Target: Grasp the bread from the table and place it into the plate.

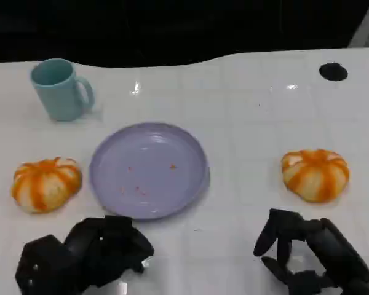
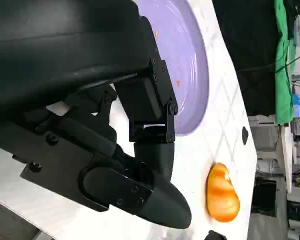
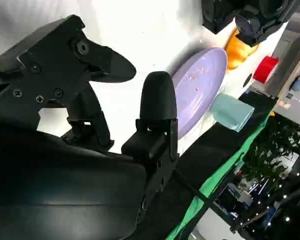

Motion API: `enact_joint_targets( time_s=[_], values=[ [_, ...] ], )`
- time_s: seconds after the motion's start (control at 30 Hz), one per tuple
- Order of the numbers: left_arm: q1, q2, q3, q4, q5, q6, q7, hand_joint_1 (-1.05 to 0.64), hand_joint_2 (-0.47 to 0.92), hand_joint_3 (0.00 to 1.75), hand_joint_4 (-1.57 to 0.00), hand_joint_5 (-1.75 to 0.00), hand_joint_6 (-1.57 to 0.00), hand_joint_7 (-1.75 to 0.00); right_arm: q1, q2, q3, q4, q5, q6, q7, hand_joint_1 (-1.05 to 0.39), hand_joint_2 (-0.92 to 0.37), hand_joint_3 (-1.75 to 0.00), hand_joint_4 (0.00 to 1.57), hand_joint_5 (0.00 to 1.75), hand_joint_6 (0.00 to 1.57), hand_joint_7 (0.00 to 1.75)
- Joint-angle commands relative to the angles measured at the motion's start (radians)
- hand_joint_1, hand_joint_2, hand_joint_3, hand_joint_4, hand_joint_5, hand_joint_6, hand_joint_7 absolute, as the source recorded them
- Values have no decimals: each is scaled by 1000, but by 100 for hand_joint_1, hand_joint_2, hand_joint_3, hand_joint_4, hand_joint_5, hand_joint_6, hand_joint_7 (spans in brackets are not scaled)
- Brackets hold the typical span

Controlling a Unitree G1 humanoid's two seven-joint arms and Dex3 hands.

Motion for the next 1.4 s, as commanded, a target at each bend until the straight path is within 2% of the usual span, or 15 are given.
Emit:
enact_joint_targets(
  time_s=[0.03,0.8,1.03,1.17,1.23,1.3,1.4],
  values=[
    [1,13,6,0,-3,-4,2,-105,87,0,-86,-153,-127,-76,5,-19,-5,-7,0,1,-1,-16,-44,-101,71,175,64,139],
    [2,12,3,-5,6,-2,11,-105,87,0,-87,-154,-127,-77,3,-15,-4,3,7,-10,0,-14,-44,-102,70,174,63,138],
    [-1,11,4,2,1,-7,6,-105,87,0,-86,-154,-127,-77,6,-10,-15,-6,-8,-14,-32,-15,-40,-108,64,149,62,113],
    [0,12,4,1,2,-7,7,-105,87,0,-86,-154,-127,-77,11,-28,-22,-63,-100,0,-98,-19,-37,-109,53,142,59,100],
    [2,13,4,1,3,-8,6,-105,87,0,-86,-154,-127,-77,7,-39,-28,-78,-145,-12,-136,-22,-35,-110,47,130,55,93],
    [2,13,4,1,3,-9,6,-105,87,0,-86,-154,-127,-77,7,-51,-29,-92,-175,-12,-162,-26,-36,-107,40,122,48,87],
    [3,13,5,3,0,-8,3,-105,87,0,-86,-153,-127,-77,11,-69,-30,-125,-199,-6,-180,-28,-44,-92,27,108,37,78]
  ],
)
